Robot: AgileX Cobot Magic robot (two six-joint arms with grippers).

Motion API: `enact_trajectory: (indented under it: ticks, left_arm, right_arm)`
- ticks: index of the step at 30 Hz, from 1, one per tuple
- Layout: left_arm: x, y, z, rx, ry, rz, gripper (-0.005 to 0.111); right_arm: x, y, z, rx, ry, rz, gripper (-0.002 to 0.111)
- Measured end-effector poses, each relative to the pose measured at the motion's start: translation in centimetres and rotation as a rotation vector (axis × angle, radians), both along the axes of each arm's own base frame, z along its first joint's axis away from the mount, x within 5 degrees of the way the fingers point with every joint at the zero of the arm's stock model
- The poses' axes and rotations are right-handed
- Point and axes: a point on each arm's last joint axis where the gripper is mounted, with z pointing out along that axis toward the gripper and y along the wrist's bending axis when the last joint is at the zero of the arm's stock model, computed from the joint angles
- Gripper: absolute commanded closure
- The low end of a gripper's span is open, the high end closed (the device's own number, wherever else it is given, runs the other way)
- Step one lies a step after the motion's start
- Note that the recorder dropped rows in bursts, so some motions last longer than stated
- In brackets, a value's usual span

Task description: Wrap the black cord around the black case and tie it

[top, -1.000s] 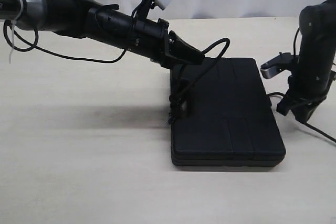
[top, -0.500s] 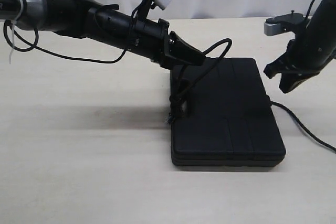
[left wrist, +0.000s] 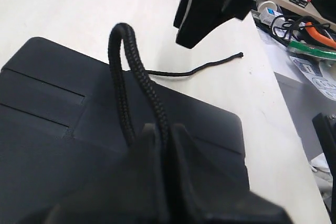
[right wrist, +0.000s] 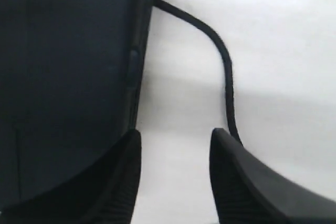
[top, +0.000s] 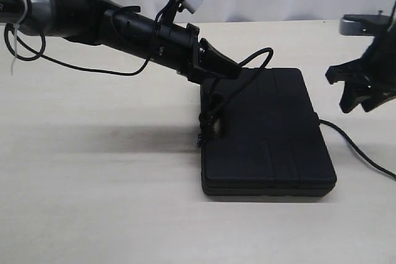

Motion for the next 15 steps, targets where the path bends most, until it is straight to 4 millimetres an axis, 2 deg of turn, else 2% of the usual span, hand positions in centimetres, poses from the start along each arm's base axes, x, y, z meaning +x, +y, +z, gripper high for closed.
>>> enact_trajectory:
  ticks: [2, 4, 8, 9, 11, 12, 15]
  left_arm:
    - [0.0, 0.0, 0.0, 0.002, -0.001, -0.002, 0.107]
    - [0.0, 0.0, 0.0, 0.002, -0.001, -0.002, 0.107]
    - [0.0, 0.0, 0.0, 0.002, -0.003, -0.002, 0.107]
    - [0.0, 0.0, 0.0, 0.002, -0.003, -0.002, 0.107]
    - [0.0, 0.0, 0.0, 0.005, -0.004, -0.005, 0.107]
    - [0.0, 0.0, -0.1, 0.008, -0.007, -0.008, 0.107]
    - [-0.1, 0.0, -0.1, 0.013, -0.013, -0.012, 0.107]
  right_arm:
    - [-1.4, -1.4, 0.4, 0.036, -0.031, -0.064, 0.067]
    - [-2.9, -2.5, 0.6, 0.019, -0.031, -0.056, 0.067]
    - [-5.6, -3.6, -1.0, -0.088, 0.060, -0.009, 0.067]
    - [-6.0, -3.6, -1.7, -0.095, 0.072, 0.003, 0.063]
    - [-6.6, -3.0, -3.6, -0.116, 0.062, 0.069, 0.054]
    - [-6.5, -2.1, -4.8, -0.138, 0.048, 0.135, 0.053]
    - [-5.6, 0.1, -6.0, -0.211, 0.041, 0.271, 0.053]
